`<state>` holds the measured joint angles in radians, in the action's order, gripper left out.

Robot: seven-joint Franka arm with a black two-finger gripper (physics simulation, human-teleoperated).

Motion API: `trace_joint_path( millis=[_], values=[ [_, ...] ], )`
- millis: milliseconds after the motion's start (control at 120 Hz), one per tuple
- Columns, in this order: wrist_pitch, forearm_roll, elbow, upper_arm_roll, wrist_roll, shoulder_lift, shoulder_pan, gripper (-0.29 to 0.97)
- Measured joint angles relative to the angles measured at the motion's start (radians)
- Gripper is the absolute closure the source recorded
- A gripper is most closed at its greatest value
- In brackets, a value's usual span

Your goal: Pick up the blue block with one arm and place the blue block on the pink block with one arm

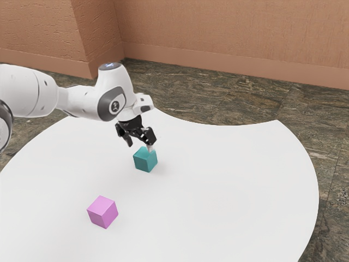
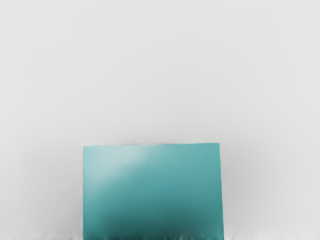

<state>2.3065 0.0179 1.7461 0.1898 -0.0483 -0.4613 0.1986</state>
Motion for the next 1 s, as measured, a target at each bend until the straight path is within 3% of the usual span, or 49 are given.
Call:
trace_joint_path(
  millis=[508,1000],
  values=[
    [-0.078,-0.007,-0.075,-0.025,-0.124,-0.092,-0.013,0.0],
    [-0.135,-0.001,-0.145,-0.092,-0.175,-0.132,-0.091,0.0]
  ],
)
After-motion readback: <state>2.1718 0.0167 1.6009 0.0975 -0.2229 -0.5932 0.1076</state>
